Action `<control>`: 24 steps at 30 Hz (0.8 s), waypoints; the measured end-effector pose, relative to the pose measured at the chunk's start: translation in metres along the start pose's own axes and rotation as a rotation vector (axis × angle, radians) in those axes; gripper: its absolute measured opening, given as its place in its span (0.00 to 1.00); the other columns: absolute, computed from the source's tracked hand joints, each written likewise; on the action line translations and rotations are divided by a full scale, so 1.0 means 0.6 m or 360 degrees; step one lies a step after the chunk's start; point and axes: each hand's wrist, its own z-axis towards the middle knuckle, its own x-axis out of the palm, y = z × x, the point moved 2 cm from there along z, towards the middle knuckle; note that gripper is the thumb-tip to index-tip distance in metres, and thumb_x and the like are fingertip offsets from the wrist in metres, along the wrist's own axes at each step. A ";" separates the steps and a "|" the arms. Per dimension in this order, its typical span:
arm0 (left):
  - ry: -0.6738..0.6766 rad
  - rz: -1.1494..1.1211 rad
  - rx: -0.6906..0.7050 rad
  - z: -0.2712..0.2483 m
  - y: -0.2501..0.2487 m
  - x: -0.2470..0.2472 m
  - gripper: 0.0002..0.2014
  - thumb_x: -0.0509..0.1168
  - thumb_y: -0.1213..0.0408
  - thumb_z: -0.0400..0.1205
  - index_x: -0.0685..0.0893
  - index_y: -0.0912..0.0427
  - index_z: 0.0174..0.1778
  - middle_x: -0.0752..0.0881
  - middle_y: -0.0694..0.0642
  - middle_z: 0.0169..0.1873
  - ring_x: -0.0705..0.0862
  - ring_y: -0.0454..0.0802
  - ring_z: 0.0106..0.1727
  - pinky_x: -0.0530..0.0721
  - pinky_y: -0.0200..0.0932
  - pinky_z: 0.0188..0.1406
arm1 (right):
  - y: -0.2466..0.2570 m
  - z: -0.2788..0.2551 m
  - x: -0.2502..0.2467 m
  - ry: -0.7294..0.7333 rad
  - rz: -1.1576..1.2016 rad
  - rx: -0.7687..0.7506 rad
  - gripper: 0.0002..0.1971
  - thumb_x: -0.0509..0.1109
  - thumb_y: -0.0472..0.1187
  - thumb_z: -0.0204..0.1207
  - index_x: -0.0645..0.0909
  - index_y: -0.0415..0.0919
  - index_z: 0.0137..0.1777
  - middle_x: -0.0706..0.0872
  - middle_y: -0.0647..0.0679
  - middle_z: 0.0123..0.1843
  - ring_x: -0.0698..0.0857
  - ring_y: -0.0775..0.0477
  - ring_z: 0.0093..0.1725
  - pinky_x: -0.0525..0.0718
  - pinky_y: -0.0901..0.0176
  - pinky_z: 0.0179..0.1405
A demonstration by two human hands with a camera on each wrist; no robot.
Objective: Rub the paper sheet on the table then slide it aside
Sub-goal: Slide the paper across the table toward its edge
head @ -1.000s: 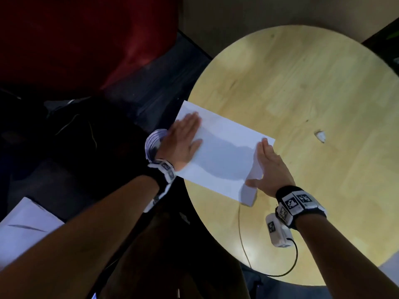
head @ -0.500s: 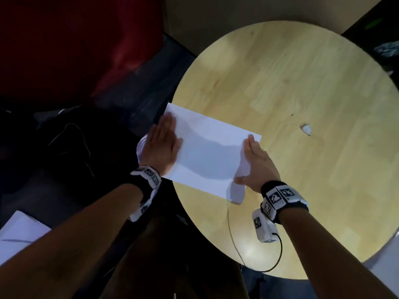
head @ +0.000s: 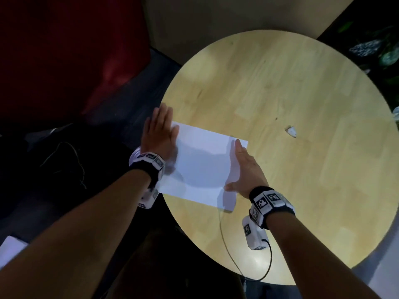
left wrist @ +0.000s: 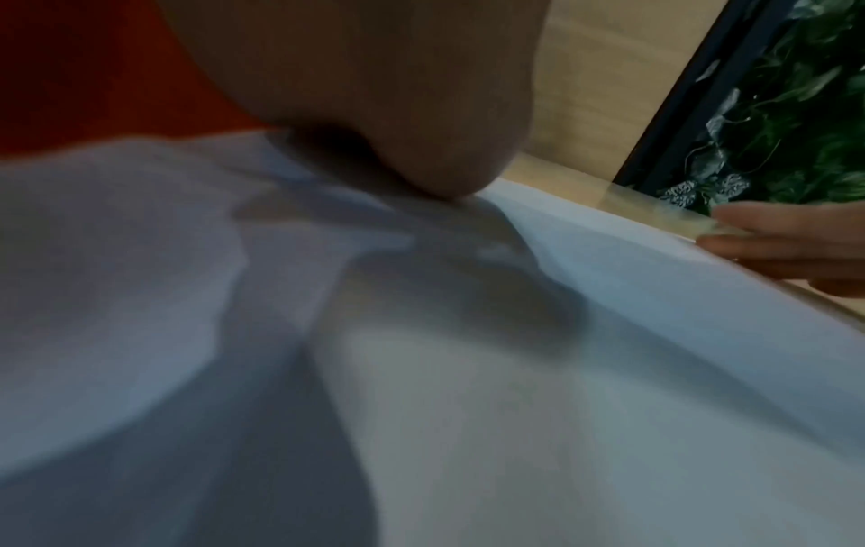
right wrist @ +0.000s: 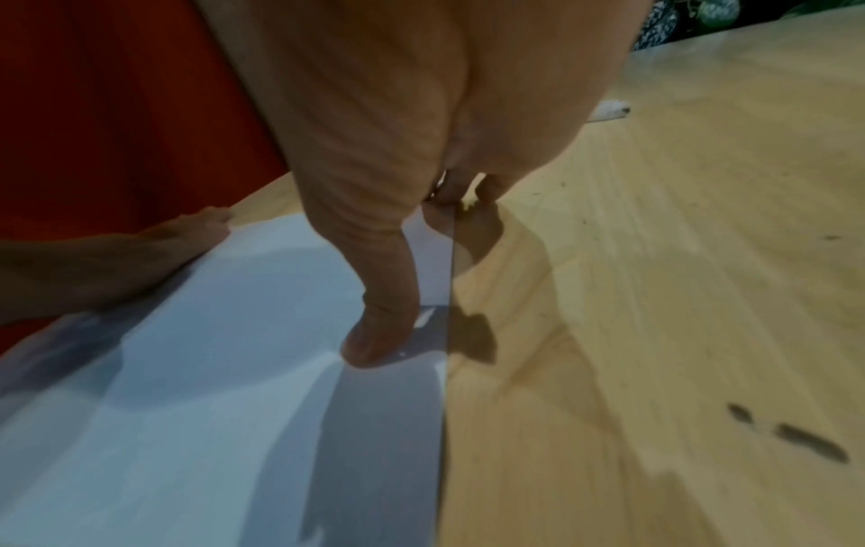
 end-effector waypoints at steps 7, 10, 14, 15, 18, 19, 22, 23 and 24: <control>0.0283 -0.0153 0.0898 -0.074 -0.266 0.041 0.30 0.45 0.57 0.88 0.67 0.66 0.86 0.70 0.62 0.84 0.66 0.58 0.86 0.63 0.57 0.84 | -0.011 0.003 0.004 -0.0140 0.0258 0.0076 0.76 0.89 0.39 0.51 0.29 0.42 0.83 0.42 0.50 0.86 0.51 0.49 0.84 0.59 0.67 0.72; 0.0162 -0.0085 0.0641 -0.040 -0.176 0.036 0.27 0.50 0.59 0.90 0.67 0.59 0.86 0.67 0.59 0.86 0.66 0.58 0.86 0.57 0.54 0.82 | -0.014 0.004 0.004 -0.0104 0.0258 0.0114 0.77 0.90 0.40 0.51 0.29 0.41 0.83 0.39 0.51 0.86 0.49 0.49 0.84 0.56 0.67 0.73; 0.0030 0.0075 0.0169 0.011 -0.029 -0.002 0.28 0.51 0.61 0.91 0.61 0.64 0.88 0.62 0.62 0.87 0.62 0.61 0.87 0.63 0.57 0.83 | -0.012 0.009 0.001 -0.0115 0.0274 0.0142 0.78 0.90 0.40 0.49 0.29 0.43 0.83 0.41 0.53 0.86 0.52 0.48 0.84 0.58 0.64 0.73; 0.0021 0.0047 0.0124 0.018 -0.041 -0.008 0.28 0.49 0.60 0.91 0.61 0.67 0.88 0.61 0.64 0.87 0.62 0.62 0.88 0.65 0.60 0.83 | -0.011 0.010 0.000 -0.0125 0.0264 0.0142 0.78 0.91 0.41 0.48 0.29 0.43 0.83 0.42 0.52 0.85 0.52 0.48 0.83 0.59 0.64 0.73; 0.0145 -0.0233 0.0442 0.015 -0.190 0.017 0.29 0.45 0.57 0.92 0.57 0.63 0.90 0.55 0.60 0.89 0.55 0.57 0.90 0.57 0.60 0.87 | -0.008 0.011 0.000 -0.0112 0.0189 0.0129 0.79 0.91 0.44 0.48 0.28 0.42 0.83 0.41 0.51 0.85 0.51 0.49 0.83 0.61 0.61 0.78; 0.0379 -0.0262 0.0591 0.003 -0.243 0.034 0.29 0.42 0.55 0.92 0.52 0.59 0.91 0.50 0.55 0.90 0.49 0.52 0.91 0.48 0.56 0.89 | -0.010 0.010 0.002 -0.0117 0.0190 0.0117 0.79 0.91 0.45 0.48 0.28 0.42 0.83 0.41 0.52 0.85 0.51 0.50 0.83 0.62 0.60 0.78; 0.0493 -0.0255 0.0644 0.007 -0.275 0.052 0.32 0.35 0.51 0.90 0.52 0.56 0.91 0.50 0.53 0.90 0.48 0.50 0.91 0.44 0.54 0.89 | -0.013 0.009 0.001 -0.0141 0.0188 0.0083 0.78 0.90 0.45 0.49 0.29 0.41 0.83 0.43 0.51 0.85 0.51 0.50 0.83 0.60 0.60 0.79; 0.0340 -0.0234 0.0570 0.013 -0.243 0.053 0.31 0.37 0.51 0.91 0.57 0.57 0.90 0.55 0.55 0.90 0.53 0.52 0.90 0.48 0.55 0.88 | -0.014 0.008 0.000 -0.0120 0.0151 0.0082 0.77 0.90 0.46 0.50 0.30 0.40 0.83 0.43 0.50 0.85 0.50 0.49 0.83 0.61 0.59 0.79; 0.0188 -0.0182 0.0458 0.019 -0.200 0.051 0.29 0.41 0.53 0.92 0.61 0.58 0.89 0.59 0.57 0.89 0.57 0.54 0.89 0.51 0.54 0.88 | -0.015 0.008 -0.001 -0.0120 0.0158 0.0098 0.77 0.90 0.46 0.49 0.31 0.40 0.84 0.44 0.50 0.85 0.51 0.49 0.83 0.62 0.58 0.79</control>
